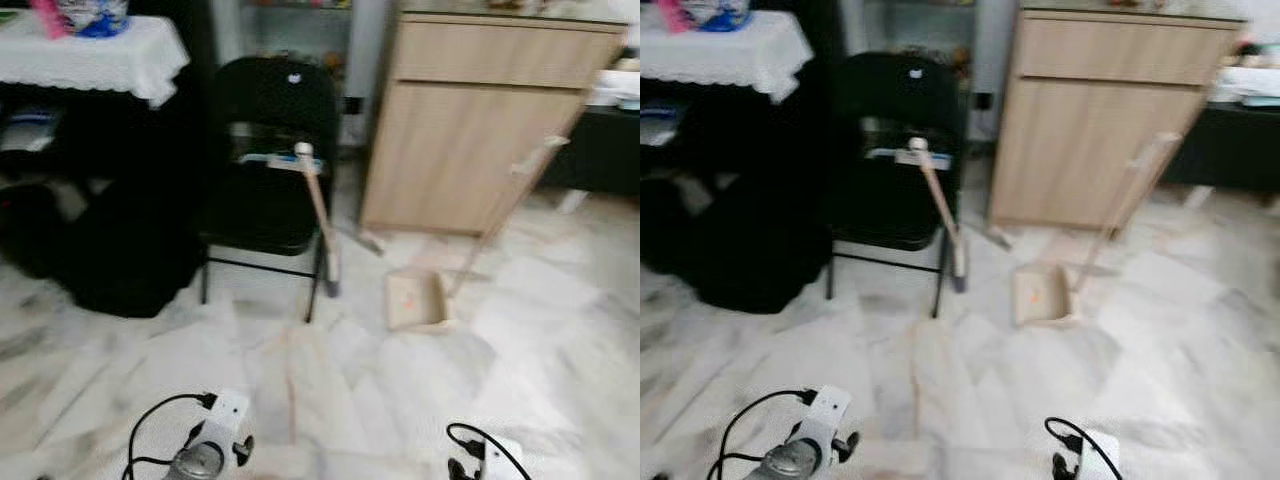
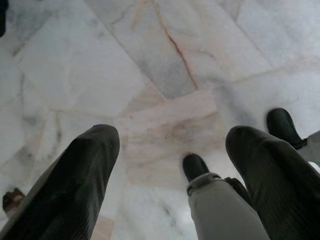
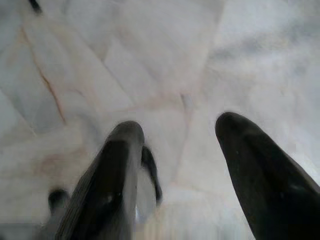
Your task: Sweep floor
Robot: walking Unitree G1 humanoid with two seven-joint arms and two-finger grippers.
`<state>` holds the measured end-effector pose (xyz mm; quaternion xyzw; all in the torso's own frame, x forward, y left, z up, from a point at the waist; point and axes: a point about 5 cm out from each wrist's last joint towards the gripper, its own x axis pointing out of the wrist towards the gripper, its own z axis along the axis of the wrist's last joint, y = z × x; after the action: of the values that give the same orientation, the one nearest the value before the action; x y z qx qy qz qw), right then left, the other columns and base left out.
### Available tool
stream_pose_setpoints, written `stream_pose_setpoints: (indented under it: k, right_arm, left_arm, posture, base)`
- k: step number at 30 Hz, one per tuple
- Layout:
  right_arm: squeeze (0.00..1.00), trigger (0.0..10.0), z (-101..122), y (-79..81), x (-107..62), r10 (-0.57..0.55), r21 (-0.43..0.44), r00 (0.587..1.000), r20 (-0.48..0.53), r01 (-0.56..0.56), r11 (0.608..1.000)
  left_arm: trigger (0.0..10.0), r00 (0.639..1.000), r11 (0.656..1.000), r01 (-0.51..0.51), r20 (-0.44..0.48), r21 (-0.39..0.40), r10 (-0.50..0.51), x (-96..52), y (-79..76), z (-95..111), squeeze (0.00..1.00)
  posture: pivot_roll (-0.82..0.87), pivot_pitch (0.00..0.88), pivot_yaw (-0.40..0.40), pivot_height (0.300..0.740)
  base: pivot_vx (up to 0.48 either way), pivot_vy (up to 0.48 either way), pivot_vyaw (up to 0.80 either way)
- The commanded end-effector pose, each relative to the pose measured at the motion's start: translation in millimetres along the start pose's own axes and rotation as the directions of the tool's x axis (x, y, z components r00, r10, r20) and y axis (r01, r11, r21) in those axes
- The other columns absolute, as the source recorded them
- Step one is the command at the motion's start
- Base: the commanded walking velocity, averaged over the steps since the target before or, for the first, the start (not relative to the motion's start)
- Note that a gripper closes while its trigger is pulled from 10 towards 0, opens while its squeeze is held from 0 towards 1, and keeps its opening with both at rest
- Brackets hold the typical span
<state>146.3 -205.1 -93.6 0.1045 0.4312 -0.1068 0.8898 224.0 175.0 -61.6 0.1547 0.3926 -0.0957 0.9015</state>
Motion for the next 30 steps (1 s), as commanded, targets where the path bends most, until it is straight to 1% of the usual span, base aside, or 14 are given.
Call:
stream_pose_setpoints:
  k: [1, 11, 20, 29, 30]
  right_arm:
    - [0.0, 10.0, -4.5, 2.2, -0.7, 0.004, 0.005, 1.0, -0.016, -0.004, 1.0]
    - [0.0, 10.0, -6.4, 1.4, -1.1, -0.002, -0.006, 1.0, -0.027, 0.002, 1.0]
    - [0.0, 10.0, -7.2, 0.5, -1.5, -0.004, -0.008, 1.0, -0.03, 0.004, 1.0]
    - [0.0, 10.0, -7.2, -1.2, -1.6, -0.009, -0.013, 0.999, -0.033, 0.009, 1.0]
    - [0.0, 10.0, -7.0, -1.3, -1.6, -0.009, -0.014, 0.999, -0.033, 0.008, 1.0]
  left_arm:
    - [10.0, 0.999, 1.0, -0.008, -0.038, 0.002, 0.008, -2.5, 2.8, -11.1, 0.0]
    - [10.0, 0.999, 1.0, -0.005, -0.036, 0.015, 0.006, -2.5, 2.3, -11.1, 0.0]
    - [10.0, 0.999, 1.0, -0.007, -0.033, 0.007, 0.007, -2.6, 2.6, -11.1, 0.0]
    - [10.0, 0.999, 1.0, -0.012, -0.033, -0.009, 0.012, -2.6, 3.3, -11.0, 0.0]
    - [10.0, 0.999, 1.0, -0.01, -0.031, -0.02, 0.009, -2.6, 2.8, -10.9, 0.0]
  posture:
    - [0.0, 0.104, -0.008, 0.74]
    - [0.0, 0.105, -0.01, 0.74]
    - [0.0, 0.106, -0.01, 0.74]
    - [0.0, 0.105, -0.013, 0.74]
    - [0.0, 0.105, -0.013, 0.74]
  base:
    - [0.0, 0.0, 0.0]
    - [0.0, 0.0, 0.0]
    - [0.0, -0.363, 0.0]
    - [0.0, 0.0, 0.0]
    - [0.0, 0.0, 0.0]
